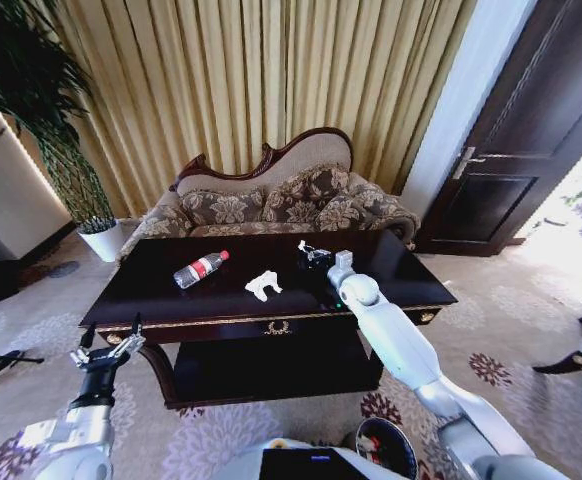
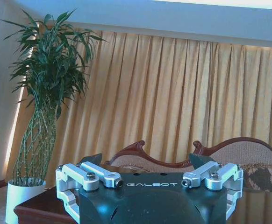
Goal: Move to the front of the table and place the trash on the table into the trash bin.
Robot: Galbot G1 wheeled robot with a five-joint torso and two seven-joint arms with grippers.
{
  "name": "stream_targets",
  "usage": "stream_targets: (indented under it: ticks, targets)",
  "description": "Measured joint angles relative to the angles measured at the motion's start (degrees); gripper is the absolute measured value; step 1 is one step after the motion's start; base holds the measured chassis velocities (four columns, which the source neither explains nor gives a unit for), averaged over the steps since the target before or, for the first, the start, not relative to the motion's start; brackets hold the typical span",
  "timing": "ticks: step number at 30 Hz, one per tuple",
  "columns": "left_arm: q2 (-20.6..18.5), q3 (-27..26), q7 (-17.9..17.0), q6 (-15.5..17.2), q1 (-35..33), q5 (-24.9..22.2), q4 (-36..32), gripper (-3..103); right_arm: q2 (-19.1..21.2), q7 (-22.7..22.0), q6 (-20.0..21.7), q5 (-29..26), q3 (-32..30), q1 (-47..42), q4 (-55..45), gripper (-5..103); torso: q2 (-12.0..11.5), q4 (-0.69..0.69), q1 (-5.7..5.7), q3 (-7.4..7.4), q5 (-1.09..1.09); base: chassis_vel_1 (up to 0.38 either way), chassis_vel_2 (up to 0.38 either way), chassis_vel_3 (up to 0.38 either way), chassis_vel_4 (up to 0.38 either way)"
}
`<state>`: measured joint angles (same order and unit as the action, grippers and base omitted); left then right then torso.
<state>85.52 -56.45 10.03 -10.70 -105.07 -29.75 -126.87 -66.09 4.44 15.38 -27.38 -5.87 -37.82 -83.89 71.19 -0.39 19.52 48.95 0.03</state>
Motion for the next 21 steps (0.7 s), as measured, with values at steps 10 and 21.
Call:
stream_targets:
  ticks: [10, 21]
  targets:
    - [-0.3, -0.1, 0.0, 0.0, 0.5, 0.0, 0.5, 100, 4.6, 0.1, 1.8, -0.7, -5.4, -5.1, -8.6, 0, 0.0, -0.01, -0.02, -0.01, -0.01, 0.000, 0.000, 0.000, 0.000]
    - [-1.4, -0.1, 0.0, 0.2, 0.7, 0.0, 0.9, 100, 9.9, 1.3, 5.5, -0.9, -14.3, -12.7, -17.4, 0, 0.0, -0.01, -0.02, -0.01, -0.01, 0.000, 0.000, 0.000, 0.000]
